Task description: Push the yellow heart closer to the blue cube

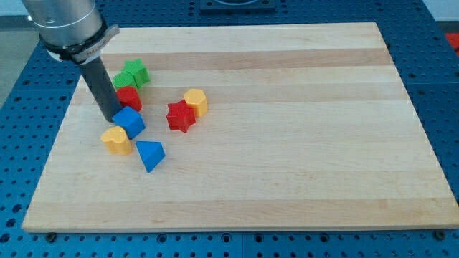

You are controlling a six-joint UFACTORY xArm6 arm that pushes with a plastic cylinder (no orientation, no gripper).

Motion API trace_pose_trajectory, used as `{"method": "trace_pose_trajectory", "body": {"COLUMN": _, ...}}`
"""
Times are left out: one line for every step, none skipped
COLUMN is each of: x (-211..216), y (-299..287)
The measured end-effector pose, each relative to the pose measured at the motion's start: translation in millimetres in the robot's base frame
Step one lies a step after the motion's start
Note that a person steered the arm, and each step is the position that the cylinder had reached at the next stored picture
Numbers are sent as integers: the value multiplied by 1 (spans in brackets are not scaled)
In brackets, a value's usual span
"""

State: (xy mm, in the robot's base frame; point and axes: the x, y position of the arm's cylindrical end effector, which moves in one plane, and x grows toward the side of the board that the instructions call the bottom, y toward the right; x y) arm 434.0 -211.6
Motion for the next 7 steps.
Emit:
{"method": "trace_pose_trajectory", "body": {"x": 0, "y": 0}}
{"method": "trace_pose_trajectory", "body": {"x": 2, "y": -7}}
{"method": "trace_pose_trajectory", "body": {"x": 36, "y": -21}}
{"method": "trace_pose_trajectory", "body": {"x": 39, "y": -21}}
{"method": "trace_pose_trajectory", "body": {"x": 41, "y": 7}}
{"method": "trace_pose_trajectory", "body": {"x": 57, "y": 3}}
{"method": "trace_pose_trajectory", "body": {"x": 59, "y": 4}}
